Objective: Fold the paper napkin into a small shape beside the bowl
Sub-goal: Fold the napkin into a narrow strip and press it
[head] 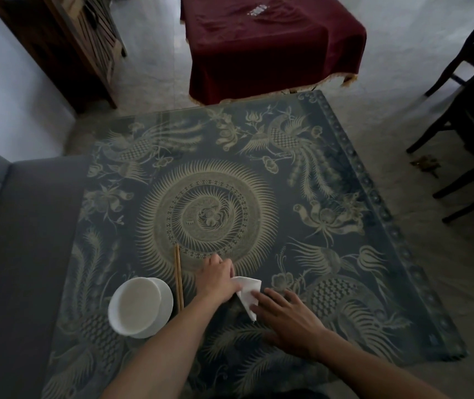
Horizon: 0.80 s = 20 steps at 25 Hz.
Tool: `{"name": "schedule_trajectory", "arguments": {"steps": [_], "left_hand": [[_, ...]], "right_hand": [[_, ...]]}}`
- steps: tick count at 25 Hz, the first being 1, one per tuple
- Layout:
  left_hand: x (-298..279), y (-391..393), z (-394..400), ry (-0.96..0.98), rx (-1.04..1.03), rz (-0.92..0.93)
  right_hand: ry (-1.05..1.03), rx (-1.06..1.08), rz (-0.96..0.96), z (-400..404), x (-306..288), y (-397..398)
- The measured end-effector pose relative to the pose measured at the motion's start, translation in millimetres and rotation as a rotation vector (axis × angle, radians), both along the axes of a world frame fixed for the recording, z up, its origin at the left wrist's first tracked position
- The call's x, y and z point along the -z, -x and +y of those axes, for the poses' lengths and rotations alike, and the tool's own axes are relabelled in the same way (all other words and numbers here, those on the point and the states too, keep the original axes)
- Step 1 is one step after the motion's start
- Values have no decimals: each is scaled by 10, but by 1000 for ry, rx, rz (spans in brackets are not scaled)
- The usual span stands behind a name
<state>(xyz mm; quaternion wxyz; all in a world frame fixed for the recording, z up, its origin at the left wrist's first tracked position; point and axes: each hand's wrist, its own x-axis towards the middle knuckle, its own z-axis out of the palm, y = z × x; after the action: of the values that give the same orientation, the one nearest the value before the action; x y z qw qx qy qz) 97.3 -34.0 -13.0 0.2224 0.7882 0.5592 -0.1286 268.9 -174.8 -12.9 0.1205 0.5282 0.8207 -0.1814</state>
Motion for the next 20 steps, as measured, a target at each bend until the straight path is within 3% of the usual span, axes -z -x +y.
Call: {"name": "schedule_trajectory", "arguments": {"steps": [7,15,18,20], "left_hand": [[-46,-12,-37,133,-64,-257],[80,164,-329,-138,173,-421],[124,158,-401,0,-192,-548],[119,133,-342,129,-418,-613]], "right_hand": [[-5,39,-9,26,47,70],[-35,130,60,21,82,151],[-68,141,103,3,102,102],[-106,257,176,44,95,89]]}}
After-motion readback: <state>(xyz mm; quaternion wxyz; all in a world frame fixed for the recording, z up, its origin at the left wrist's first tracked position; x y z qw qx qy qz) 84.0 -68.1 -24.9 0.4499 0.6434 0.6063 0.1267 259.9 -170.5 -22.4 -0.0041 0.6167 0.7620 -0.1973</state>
